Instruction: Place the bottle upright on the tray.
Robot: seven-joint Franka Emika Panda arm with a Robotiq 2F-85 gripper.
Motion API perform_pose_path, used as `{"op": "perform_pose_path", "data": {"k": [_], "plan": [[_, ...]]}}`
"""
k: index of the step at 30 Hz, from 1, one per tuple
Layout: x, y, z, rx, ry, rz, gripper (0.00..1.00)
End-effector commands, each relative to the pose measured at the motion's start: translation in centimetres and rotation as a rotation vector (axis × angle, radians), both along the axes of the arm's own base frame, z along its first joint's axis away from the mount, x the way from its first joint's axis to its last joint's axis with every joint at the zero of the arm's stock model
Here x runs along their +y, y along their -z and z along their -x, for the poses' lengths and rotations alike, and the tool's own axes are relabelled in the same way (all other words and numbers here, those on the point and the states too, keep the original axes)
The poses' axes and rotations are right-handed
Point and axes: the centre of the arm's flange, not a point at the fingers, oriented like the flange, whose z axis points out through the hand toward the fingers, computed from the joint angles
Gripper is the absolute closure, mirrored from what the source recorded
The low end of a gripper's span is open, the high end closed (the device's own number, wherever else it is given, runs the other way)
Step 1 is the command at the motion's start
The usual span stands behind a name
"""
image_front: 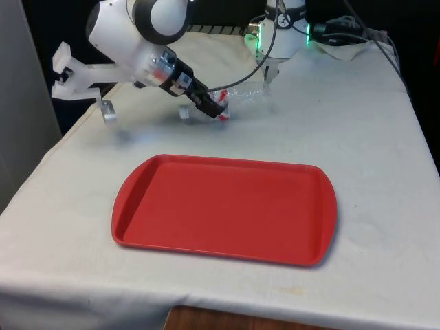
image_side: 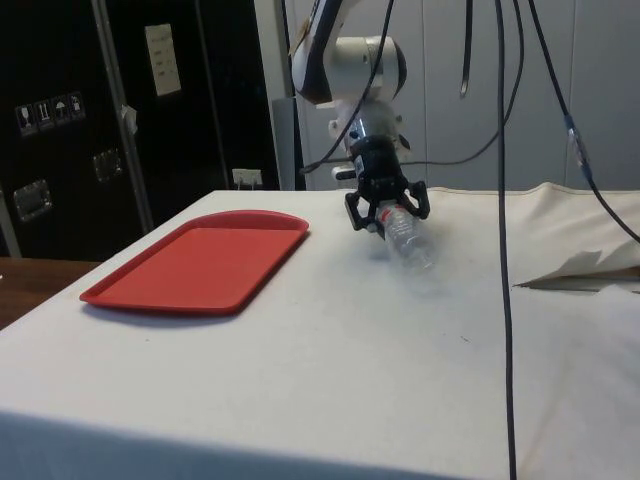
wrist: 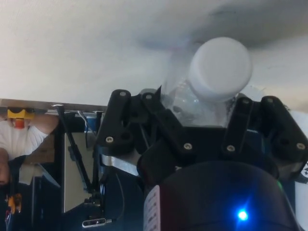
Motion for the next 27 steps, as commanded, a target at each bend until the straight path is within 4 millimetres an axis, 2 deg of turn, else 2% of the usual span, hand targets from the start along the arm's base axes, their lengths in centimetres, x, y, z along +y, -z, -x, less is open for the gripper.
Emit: {"op": "perform_pose_path", "data": {"k": [1, 4, 5, 8, 13, 14, 21, 22, 23, 27], "plan": [[0.0, -0.9, 0.0, -0.003, 0.006, 0.006, 1.00], [-0.1, -1.9, 0.0, -0.006, 0.011, 0.010, 1.00], [-0.1, -1.5, -0.1, -0.006, 0.008, 0.003, 1.00], [0.1, -3.1, -0.1, -0.011, 0.018, 0.015, 1.00], [0.2, -4.5, -0.3, -0.015, 0.024, 0.024, 1.00], [0.2, -4.2, -0.4, -0.015, 0.021, 0.018, 1.00], [0.7, -6.6, -0.5, -0.020, 0.034, 0.040, 1.00], [0.6, -6.1, -0.5, -0.020, 0.032, 0.029, 1.00], [0.7, -7.1, -0.6, -0.022, 0.037, 0.043, 1.00], [0.9, -8.1, -0.7, -0.026, 0.041, 0.055, 1.00]]}}
